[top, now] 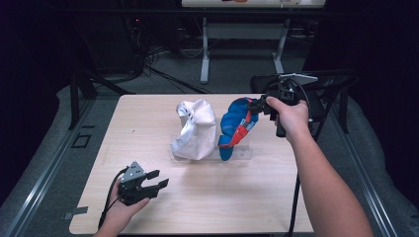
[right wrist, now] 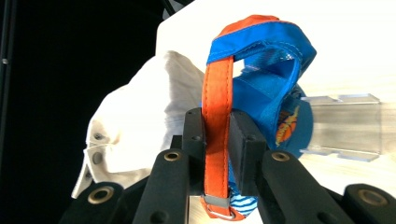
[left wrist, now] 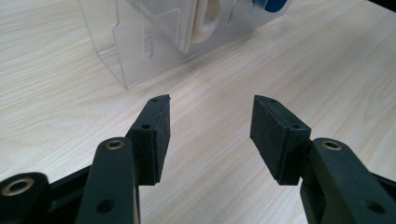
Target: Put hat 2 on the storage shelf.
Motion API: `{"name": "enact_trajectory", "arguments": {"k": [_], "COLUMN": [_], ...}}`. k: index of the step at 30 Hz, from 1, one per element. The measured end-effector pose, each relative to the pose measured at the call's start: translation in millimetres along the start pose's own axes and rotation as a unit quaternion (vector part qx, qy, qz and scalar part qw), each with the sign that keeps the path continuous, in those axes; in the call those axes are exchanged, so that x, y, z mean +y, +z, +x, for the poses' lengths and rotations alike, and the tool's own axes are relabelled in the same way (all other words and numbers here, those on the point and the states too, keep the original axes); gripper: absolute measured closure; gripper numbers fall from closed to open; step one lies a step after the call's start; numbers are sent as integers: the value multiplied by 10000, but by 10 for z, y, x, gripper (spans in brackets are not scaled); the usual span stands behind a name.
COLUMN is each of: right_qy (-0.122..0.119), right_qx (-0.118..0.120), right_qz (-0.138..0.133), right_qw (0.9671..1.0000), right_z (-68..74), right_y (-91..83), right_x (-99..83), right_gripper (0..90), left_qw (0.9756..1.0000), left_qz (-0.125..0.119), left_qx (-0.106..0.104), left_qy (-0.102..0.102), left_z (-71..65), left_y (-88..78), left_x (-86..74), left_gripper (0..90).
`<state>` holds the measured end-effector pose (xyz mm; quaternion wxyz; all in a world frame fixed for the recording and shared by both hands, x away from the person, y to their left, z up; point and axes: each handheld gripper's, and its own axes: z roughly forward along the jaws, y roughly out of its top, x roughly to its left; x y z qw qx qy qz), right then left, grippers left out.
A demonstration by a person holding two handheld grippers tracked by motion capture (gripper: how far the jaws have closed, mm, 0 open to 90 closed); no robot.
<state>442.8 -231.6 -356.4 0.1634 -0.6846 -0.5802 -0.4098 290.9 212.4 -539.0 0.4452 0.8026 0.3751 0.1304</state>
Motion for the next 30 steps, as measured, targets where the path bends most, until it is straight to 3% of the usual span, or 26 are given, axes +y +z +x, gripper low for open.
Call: {"name": "enact_trajectory", "arguments": {"k": [7,13,17,22,26,30], "right_qy": [-98,-278,-454,-906,-1381,-1674], "right_qx": [-217,-575,-799,-1293,-1658,-1860], "right_qz": [24,-58,-110,-171,-217,-258], "right_qw": [9997,9979,9957,9873,9762,9678], "right_z": [-70,-138,-195,-209,-214,-250], "right_y": [-36,-56,-67,-57,-47,-30], "right_x": [-38,-104,-161,-295,-460,-643], "right_gripper": [778,770,669,613,571,563], "left_qw": [10000,9999,9999,9999,9998,9997], "left_qz": [6,21,19,3,-15,-60], "left_qx": [60,57,81,116,160,196], "left_qy": [-69,-81,-104,-113,-136,-159], "left_z": [28,63,82,99,117,143], "left_y": [-2,-10,-10,-15,-24,-34], "left_x": [-17,-26,-31,-32,-35,-38], "left_gripper": [481,481,481,480,478,476]}}
